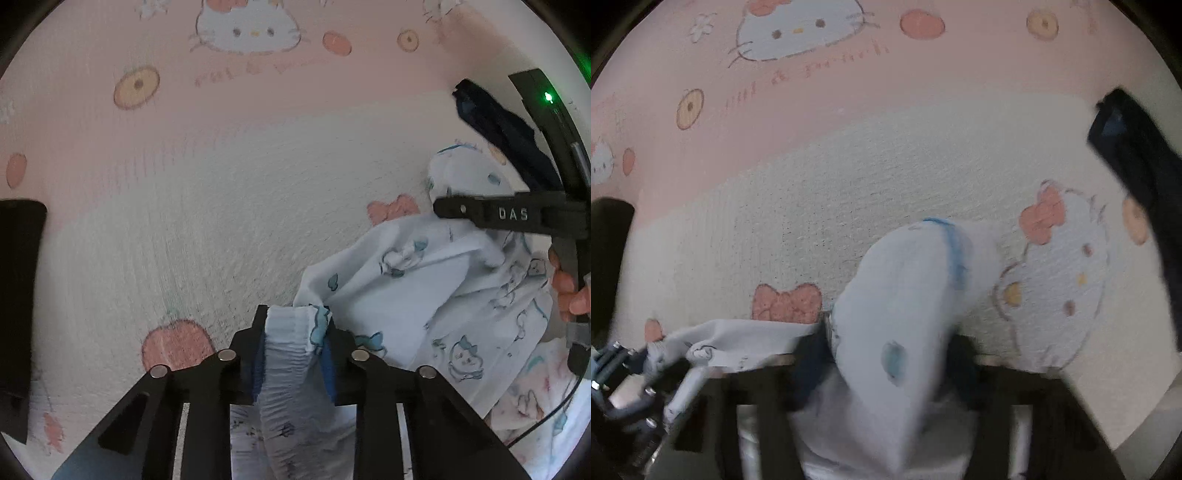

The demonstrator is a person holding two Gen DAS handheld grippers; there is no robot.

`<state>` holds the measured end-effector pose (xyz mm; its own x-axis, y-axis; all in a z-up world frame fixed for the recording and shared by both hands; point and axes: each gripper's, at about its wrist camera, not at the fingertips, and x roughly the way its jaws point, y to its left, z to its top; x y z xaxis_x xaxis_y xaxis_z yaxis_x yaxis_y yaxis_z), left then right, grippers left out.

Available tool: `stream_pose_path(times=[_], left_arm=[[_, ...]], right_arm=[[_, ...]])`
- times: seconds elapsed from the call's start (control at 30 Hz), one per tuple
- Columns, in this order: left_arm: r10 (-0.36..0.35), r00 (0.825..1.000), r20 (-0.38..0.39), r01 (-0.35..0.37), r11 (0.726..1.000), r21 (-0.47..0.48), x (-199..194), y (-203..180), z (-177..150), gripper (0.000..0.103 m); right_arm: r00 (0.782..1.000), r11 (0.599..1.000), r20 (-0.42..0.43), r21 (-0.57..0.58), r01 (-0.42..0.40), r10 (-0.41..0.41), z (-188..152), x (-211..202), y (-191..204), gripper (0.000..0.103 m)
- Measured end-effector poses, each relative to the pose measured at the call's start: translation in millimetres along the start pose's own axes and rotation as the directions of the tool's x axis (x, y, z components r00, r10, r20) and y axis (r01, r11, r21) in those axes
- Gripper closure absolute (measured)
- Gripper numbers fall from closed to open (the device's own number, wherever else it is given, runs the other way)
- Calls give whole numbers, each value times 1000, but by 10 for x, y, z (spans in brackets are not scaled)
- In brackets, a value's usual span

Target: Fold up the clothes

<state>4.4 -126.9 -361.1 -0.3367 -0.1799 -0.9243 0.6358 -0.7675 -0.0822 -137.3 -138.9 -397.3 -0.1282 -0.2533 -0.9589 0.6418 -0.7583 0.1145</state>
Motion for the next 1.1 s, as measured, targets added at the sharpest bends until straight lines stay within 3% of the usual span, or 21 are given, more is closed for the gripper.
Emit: stream_pose_path(times=[0.13, 0.33, 0.57, 0.77, 1.1], left_arm=[[-10, 999, 40, 11, 1000, -17, -199, -7, -15, 83], [-53, 994, 98, 54, 999, -9, -525, -29, -113, 83], [-103, 991, 90, 105, 994, -18, -692, 11, -356, 83], [-148, 987, 66, 152, 986, -73, -742, 95, -506, 83], [-167, 985, 37, 169, 983, -77, -648, 53, -670, 83]], right_arm=[[995, 997, 72, 23, -68, 66, -39, -217, -43, 82], [966, 978, 179, 68, -199, 184, -197, -664, -260, 82], [966, 972, 164, 89, -219, 202, -118, -537, -265, 82], [969, 965, 128, 128, -229, 213, -785, -998, -711, 82], [976, 960, 92, 186, -211, 197, -1223, -1156, -922, 81]])
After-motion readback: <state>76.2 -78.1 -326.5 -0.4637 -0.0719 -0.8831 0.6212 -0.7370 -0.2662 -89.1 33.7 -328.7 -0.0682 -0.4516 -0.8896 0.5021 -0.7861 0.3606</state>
